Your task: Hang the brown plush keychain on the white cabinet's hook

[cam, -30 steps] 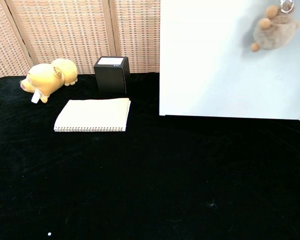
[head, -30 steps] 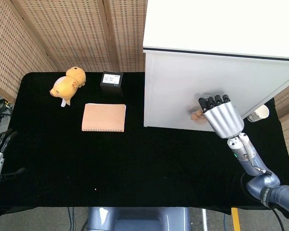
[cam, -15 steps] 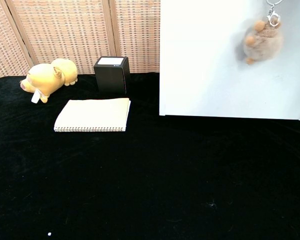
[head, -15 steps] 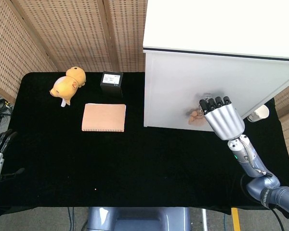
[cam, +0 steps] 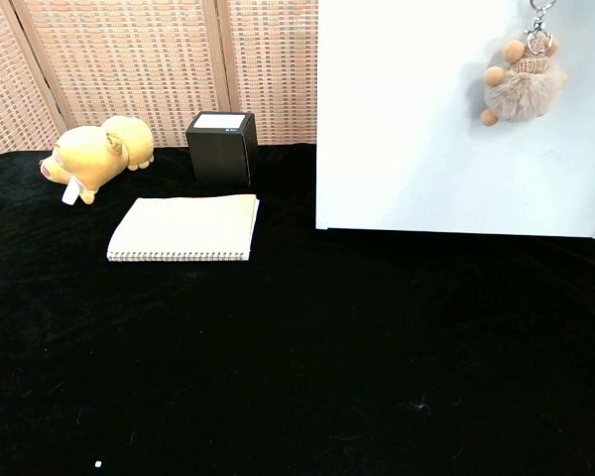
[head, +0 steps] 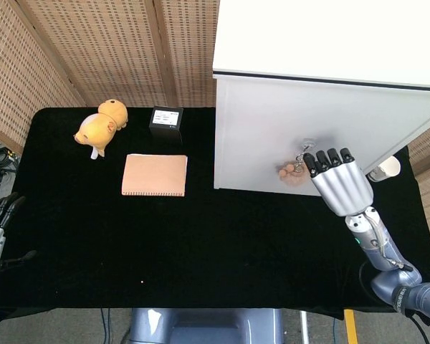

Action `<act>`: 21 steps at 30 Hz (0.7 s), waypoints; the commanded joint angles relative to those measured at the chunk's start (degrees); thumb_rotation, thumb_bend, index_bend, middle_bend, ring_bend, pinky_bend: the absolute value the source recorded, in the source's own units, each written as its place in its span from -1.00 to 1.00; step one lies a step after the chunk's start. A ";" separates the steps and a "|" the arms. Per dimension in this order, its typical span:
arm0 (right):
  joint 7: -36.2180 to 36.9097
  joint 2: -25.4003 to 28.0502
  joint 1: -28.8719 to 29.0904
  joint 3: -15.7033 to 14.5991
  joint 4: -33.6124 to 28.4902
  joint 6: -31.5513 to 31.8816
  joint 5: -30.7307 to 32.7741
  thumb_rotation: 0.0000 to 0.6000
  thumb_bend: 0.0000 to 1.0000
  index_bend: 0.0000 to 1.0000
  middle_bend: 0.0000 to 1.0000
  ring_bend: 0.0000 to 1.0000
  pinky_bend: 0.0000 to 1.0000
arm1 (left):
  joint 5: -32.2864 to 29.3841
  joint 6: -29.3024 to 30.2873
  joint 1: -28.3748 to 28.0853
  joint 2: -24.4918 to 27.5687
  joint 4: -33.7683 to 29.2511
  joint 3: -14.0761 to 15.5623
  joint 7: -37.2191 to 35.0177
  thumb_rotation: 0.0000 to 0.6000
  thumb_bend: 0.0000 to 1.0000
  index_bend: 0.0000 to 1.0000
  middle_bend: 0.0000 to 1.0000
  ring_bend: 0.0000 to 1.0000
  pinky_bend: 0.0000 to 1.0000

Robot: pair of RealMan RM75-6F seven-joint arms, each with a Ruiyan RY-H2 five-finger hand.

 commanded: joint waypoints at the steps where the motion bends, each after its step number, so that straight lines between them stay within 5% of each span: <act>1: 0.91 1.66 -2.02 -0.91 -1.81 2.91 -1.58 1.00 -0.62 0.29 0.82 0.74 1.00 | 0.26 0.14 0.06 0.07 -0.06 0.10 -0.09 1.00 -1.00 -1.00 -1.00 -1.00 -1.00; 6: 4.48 3.80 -5.86 -3.13 -4.33 6.42 -2.62 1.00 -0.62 0.26 0.76 0.72 1.00 | 0.81 0.54 0.27 0.16 -0.12 0.29 -0.24 1.00 -1.00 -1.00 -1.00 -1.00 -1.00; 9: 7.09 5.05 -9.26 -5.01 -6.63 7.22 -1.10 1.00 -0.65 0.11 0.49 0.52 0.95 | 1.10 0.79 0.37 0.17 -0.06 0.37 -0.35 1.00 -1.00 -1.00 -1.00 -1.00 -1.00; 10: 7.53 5.44 -10.62 -5.72 -7.76 6.90 0.18 1.00 -0.72 -0.01 0.29 0.35 0.81 | 1.20 0.87 0.41 0.17 -0.05 0.40 -0.37 1.00 -1.00 -1.00 -1.00 -1.00 -1.00; 13: 7.28 7.58 -15.25 -8.13 -13.69 5.24 4.82 1.00 -0.97 -0.39 -0.34 -0.39 -0.02 | 1.61 1.19 0.53 0.13 0.04 0.51 -0.30 1.00 -1.00 -1.00 -1.00 -1.00 -1.00; 16: 8.36 8.87 -18.27 -9.74 -17.92 4.54 7.40 1.00 -1.00 -0.64 -0.74 -0.85 -0.48 | 2.11 1.50 0.64 -0.09 0.22 0.66 0.03 1.00 -1.00 -1.00 -1.00 -1.00 -1.00; 21: 12.18 10.10 -23.82 -12.31 -22.95 4.33 11.81 1.00 -1.00 -0.94 -1.00 -1.00 -0.86 | 3.55 2.63 0.96 -1.10 0.99 0.95 0.95 1.00 -1.00 -1.00 -1.00 -1.00 -1.00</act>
